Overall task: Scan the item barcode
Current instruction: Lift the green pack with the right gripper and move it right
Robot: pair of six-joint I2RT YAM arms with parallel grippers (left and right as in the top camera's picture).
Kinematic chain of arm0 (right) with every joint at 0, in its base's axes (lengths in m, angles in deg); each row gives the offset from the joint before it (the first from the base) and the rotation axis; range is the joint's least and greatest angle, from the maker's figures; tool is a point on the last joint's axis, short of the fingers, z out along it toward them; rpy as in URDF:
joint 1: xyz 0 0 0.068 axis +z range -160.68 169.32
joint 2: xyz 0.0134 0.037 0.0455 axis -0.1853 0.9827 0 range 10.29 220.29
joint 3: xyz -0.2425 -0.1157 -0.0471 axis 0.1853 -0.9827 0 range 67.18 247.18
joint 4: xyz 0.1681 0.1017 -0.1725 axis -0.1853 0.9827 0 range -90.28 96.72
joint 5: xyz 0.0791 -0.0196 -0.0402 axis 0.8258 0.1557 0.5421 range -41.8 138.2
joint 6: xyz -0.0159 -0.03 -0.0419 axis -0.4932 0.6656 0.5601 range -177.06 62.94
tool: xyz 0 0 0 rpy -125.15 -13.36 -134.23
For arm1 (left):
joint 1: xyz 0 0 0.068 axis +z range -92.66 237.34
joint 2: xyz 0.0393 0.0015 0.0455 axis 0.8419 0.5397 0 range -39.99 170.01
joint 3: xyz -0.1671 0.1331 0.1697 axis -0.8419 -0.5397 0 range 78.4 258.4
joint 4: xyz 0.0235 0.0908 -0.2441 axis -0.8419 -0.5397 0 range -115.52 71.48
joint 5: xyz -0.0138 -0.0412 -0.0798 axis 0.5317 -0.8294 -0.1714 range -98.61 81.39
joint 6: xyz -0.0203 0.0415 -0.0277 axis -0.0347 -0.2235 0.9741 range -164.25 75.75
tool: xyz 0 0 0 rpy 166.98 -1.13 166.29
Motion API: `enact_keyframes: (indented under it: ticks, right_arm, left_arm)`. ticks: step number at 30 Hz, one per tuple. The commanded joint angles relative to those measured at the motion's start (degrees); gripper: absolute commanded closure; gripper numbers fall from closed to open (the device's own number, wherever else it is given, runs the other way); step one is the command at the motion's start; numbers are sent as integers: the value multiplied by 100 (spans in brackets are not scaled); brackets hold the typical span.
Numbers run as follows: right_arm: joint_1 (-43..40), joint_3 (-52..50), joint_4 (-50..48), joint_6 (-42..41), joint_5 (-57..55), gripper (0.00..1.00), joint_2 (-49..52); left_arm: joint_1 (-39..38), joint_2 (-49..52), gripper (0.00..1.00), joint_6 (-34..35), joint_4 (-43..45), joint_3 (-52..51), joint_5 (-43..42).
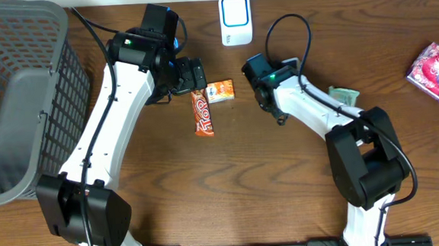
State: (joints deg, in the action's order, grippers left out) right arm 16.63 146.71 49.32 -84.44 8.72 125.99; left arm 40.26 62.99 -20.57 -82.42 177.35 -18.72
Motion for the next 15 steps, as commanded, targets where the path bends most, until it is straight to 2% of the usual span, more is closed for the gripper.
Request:
enact_keyframes:
  ticks: [1,4,5,10,15]
  right_arm:
    - [94,96,37,-83,345,61,11]
    - [-9,382,365,-81,173,46,7]
    - [-55,485,492,-81,136,44,7]
    - [-361,697,804,35,-20,41,7]
    - [-750,457,802,138,90,41,37]
  left_arm:
    - [9,44,2,-94,-13,-44,74]
    - [9,44,2,-94,-15,-44,74]
    - [9,44,2,-94,-13,-44,74]
    - [9,44,2,-94,-13,-44,74]
    - [9,44,2,-94,-15,-44,74]
